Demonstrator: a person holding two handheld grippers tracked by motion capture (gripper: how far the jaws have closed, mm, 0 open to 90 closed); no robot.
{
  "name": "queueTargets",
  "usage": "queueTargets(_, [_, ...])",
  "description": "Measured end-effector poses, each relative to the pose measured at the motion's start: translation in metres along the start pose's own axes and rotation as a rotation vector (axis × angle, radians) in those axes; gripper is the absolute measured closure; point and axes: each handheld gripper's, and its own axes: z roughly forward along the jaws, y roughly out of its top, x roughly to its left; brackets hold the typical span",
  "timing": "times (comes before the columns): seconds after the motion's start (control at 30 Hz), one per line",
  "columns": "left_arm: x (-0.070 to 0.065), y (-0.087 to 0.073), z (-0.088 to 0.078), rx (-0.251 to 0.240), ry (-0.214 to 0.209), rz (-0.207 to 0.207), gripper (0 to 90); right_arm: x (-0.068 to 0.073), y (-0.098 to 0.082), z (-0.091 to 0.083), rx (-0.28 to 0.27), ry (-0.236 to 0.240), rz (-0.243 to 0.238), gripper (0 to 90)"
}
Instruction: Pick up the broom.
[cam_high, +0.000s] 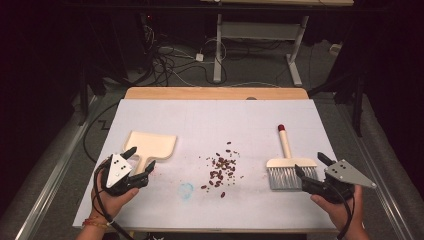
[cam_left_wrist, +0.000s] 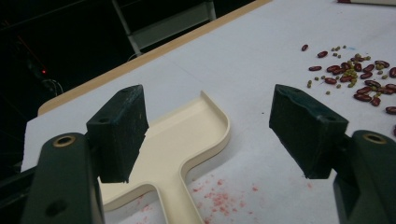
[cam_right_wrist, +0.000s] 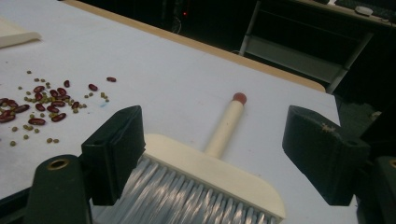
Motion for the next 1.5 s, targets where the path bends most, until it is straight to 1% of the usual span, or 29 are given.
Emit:
queueTargets(0.03, [-0.001, 0.000, 0.001, 0.001, 0.001, -0.005, 26.9, -0.002, 0.000, 0.001, 0.000, 0.006, 0.009, 21.5])
queueTargets(0.1, [-0.003, -0.001, 0.004, 0.018, -0.012, -0.007, 25.8, -0.005, -0.001, 0.004, 0.000, 0.046, 0.043, 21.5])
queueTargets(0.13, [-0.004, -0.001, 0.006, 0.028, -0.013, -0.003, 25.6, -0.006, -0.002, 0.006, 0.004, 0.051, 0.060, 21.5])
queueTargets(0.23, [-0.006, -0.005, 0.011, 0.051, -0.035, -0.015, 24.8, -0.007, -0.001, 0.009, 0.023, 0.054, 0.057, 21.1])
queueTargets(0.3, [-0.008, -0.006, 0.013, 0.064, -0.041, -0.001, 24.7, -0.008, 0.000, 0.009, 0.038, 0.045, 0.061, 21.0])
queueTargets(0.33, [-0.009, -0.006, 0.013, 0.065, -0.046, 0.009, 24.8, -0.010, 0.002, 0.013, 0.073, 0.052, 0.076, 20.9])
queueTargets(0.4, [-0.012, -0.005, 0.014, 0.069, -0.051, 0.027, 24.3, -0.013, 0.002, 0.020, 0.145, 0.039, 0.093, 21.2])
queueTargets(0.43, [-0.013, -0.004, 0.014, 0.071, -0.053, 0.038, 24.3, -0.013, 0.002, 0.020, 0.145, 0.039, 0.093, 21.2])
queueTargets(0.47, [-0.015, -0.003, 0.014, 0.074, -0.058, 0.047, 23.5, -0.017, -0.001, 0.029, 0.205, 0.026, 0.130, 23.9])
queueTargets(0.5, [-0.016, -0.003, 0.015, 0.077, -0.063, 0.056, 23.5, -0.019, -0.001, 0.035, 0.252, 0.022, 0.146, 23.2])
queueTargets(0.57, [-0.018, -0.002, 0.018, 0.082, -0.071, 0.089, 23.5, -0.023, -0.001, 0.044, 0.284, 0.039, 0.171, 24.5])
queueTargets(0.6, [-0.019, -0.002, 0.019, 0.087, -0.070, 0.093, 23.5, -0.024, 0.002, 0.047, 0.300, 0.031, 0.171, 24.5])
queueTargets(0.67, [-0.019, -0.003, 0.021, 0.098, -0.077, 0.089, 23.5, -0.027, 0.008, 0.055, 0.328, 0.047, 0.187, 26.0])
queueTargets(0.7, [-0.019, -0.003, 0.022, 0.105, -0.079, 0.091, 23.5, -0.027, 0.008, 0.055, 0.328, 0.047, 0.187, 26.0])
queueTargets(0.73, [-0.020, -0.004, 0.022, 0.109, -0.082, 0.089, 23.5, -0.029, 0.012, 0.059, 0.354, 0.053, 0.197, 26.7])
queueTargets(0.77, [-0.019, -0.004, 0.023, 0.116, -0.089, 0.087, 23.5, -0.032, 0.020, 0.071, 0.402, 0.069, 0.195, 26.7])
queueTargets(0.87, [-0.020, -0.005, 0.023, 0.123, -0.096, 0.087, 22.9, -0.036, 0.032, 0.100, 0.487, 0.044, 0.171, 26.6])
queueTargets(0.9, [-0.020, -0.005, 0.023, 0.125, -0.096, 0.088, 22.9, -0.036, 0.032, 0.100, 0.487, 0.044, 0.171, 26.6])
queueTargets(0.93, [-0.019, -0.005, 0.024, 0.127, -0.097, 0.089, 22.9, -0.038, 0.038, 0.121, 0.557, 0.034, 0.158, 26.7])
queueTargets(0.97, [-0.019, -0.005, 0.024, 0.123, -0.099, 0.086, 22.9, -0.038, 0.038, 0.121, 0.557, 0.034, 0.158, 26.7])
queueTargets(1.0, [-0.019, -0.005, 0.024, 0.126, -0.100, 0.089, 22.9, -0.040, 0.041, 0.140, 0.618, 0.041, 0.168, 27.9])
queueTargets(1.03, [-0.019, -0.005, 0.024, 0.127, -0.101, 0.091, 22.9, -0.041, 0.042, 0.148, 0.648, 0.029, 0.170, 28.8])
queueTargets(1.13, [-0.019, -0.007, 0.022, 0.136, -0.105, 0.098, 22.9, -0.043, 0.040, 0.170, 0.737, 0.010, 0.144, 34.7])
queueTargets(1.23, [-0.018, -0.008, 0.020, 0.137, -0.106, 0.101, 22.9, -0.043, 0.033, 0.187, 0.804, 0.011, 0.152, 41.1])
queueTargets(1.27, [-0.018, -0.008, 0.020, 0.136, -0.106, 0.100, 22.9, -0.043, 0.033, 0.187, 0.804, 0.011, 0.152, 41.1])
queueTargets(1.3, [-0.018, -0.009, 0.020, 0.136, -0.105, 0.098, 22.9, -0.042, 0.031, 0.191, 0.822, 0.009, 0.147, 42.3])
queueTargets(1.33, [-0.017, -0.009, 0.019, 0.137, -0.106, 0.097, 22.9, -0.043, 0.033, 0.194, 0.819, 0.039, 0.170, 50.5])
queueTargets(1.43, [-0.017, -0.010, 0.020, 0.146, -0.107, 0.107, 22.9, -0.039, 0.035, 0.196, 0.825, 0.043, 0.166, 61.0])
queueTargets(1.5, [-0.017, -0.010, 0.020, 0.145, -0.107, 0.106, 22.8, -0.036, 0.037, 0.198, 0.829, 0.045, 0.156, 63.3])
